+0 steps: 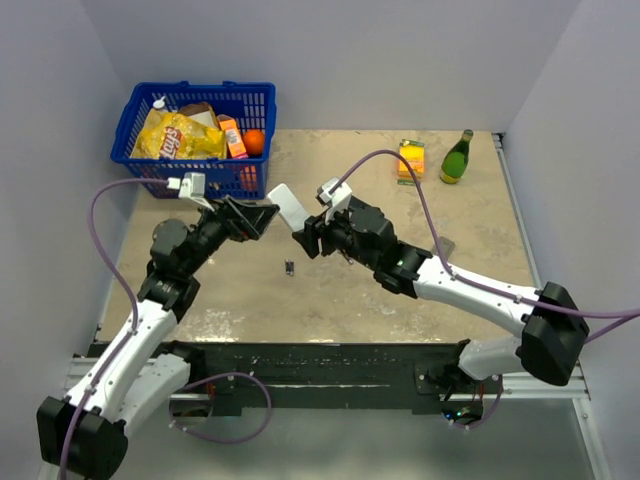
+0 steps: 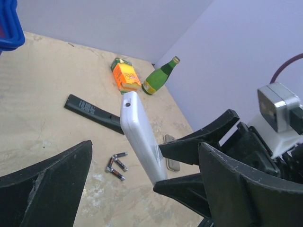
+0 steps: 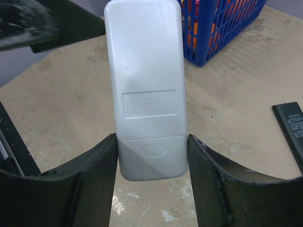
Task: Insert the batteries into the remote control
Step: Pick up the remote control from the center of the board.
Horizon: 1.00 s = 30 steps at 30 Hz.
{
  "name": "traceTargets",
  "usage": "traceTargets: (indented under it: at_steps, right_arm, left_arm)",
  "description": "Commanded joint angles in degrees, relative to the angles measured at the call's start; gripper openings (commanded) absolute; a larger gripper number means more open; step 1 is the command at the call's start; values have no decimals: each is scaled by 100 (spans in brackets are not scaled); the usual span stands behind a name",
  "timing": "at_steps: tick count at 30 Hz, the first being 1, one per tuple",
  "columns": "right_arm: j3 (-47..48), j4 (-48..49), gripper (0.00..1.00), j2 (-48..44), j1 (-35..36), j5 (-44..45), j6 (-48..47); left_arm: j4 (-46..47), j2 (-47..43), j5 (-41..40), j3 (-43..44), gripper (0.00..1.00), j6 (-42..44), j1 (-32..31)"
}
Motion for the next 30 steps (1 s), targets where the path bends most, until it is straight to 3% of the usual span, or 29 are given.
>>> traceTargets:
  at_steps: [1,12,19,22,30]
  right_arm:
    - [-27,655,15,-288,22,-113,164]
    - [-89,998,15,-297,31,-359,270]
    - [-80,1148,15,-121,75,-438,305]
    - [-36,1174,15,-15,93,-464,313]
    - [-54,1244,17,72,110,-456,410]
  left_arm:
    - [253,466,318,392,95,-160,25]
    - [675,1116,863,691,83,-345,-28]
    - [1078,1020,573,419,72,-774,-28]
    - [1299,985,459,305,64,-898,-37]
    - [1177,888,520,375,23,-750,-37]
